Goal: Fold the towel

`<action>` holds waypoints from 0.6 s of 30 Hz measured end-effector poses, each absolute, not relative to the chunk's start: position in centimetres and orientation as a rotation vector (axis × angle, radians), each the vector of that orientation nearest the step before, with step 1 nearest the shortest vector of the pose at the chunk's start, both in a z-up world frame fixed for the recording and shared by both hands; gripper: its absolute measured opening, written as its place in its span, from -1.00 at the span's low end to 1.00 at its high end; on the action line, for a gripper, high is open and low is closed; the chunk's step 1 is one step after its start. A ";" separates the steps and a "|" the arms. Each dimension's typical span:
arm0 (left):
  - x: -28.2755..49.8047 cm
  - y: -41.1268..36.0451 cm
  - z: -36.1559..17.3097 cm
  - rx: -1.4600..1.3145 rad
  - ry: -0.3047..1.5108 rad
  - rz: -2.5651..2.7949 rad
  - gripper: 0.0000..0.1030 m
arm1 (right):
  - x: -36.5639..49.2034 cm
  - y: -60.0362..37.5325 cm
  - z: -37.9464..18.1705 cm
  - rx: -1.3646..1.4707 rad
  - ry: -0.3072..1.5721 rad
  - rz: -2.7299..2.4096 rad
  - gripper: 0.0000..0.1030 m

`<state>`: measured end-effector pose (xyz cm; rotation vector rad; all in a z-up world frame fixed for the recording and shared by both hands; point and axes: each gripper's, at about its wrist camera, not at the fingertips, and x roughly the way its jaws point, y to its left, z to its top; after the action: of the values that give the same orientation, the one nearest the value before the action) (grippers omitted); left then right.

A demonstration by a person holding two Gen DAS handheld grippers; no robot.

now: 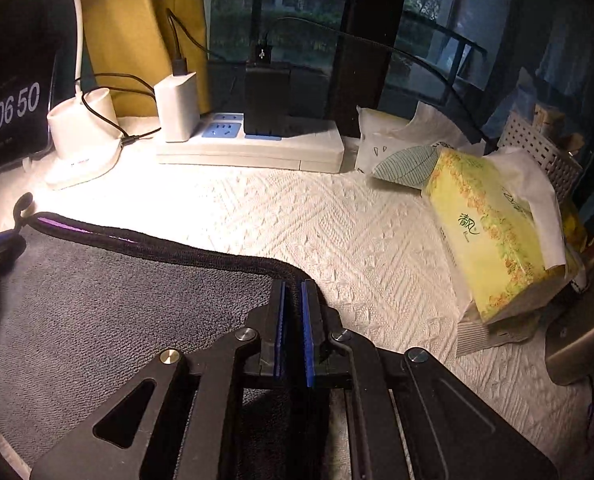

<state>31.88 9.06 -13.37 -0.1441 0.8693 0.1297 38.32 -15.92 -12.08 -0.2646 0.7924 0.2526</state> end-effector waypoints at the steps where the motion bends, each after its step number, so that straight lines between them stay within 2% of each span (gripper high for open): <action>1: 31.9 9.1 -13.4 -0.143 0.870 0.133 -0.55 | 38.4 -15.9 -12.2 -0.266 0.801 0.254 -0.87; 4: 31.8 9.1 -13.1 -0.141 0.863 0.140 -0.45 | 38.4 -15.9 -12.2 -0.271 0.806 0.250 -0.78; 5: 31.6 9.1 -13.0 -0.142 0.860 0.146 -0.31 | 38.4 -15.9 -12.2 -0.274 0.806 0.249 -0.72; 7: 31.2 9.4 -12.5 -0.154 0.839 0.156 0.26 | 38.3 -15.9 -12.1 -0.275 0.806 0.241 -0.63; 9: 30.8 9.6 -11.9 -0.166 0.817 0.160 0.65 | 38.1 -16.1 -11.8 -0.264 0.803 0.236 -0.33; 11: 30.3 9.7 -11.3 -0.170 0.801 0.156 0.71 | 37.8 -16.4 -11.4 -0.256 0.798 0.234 -0.20; 18: 27.9 8.8 -9.5 -0.159 0.771 0.138 0.71 | 35.4 -16.4 -9.9 -0.257 0.771 0.252 -0.19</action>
<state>27.94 8.78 -9.54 -0.1586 0.7714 0.1383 35.41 -16.38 -9.87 -0.2573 0.7708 0.2517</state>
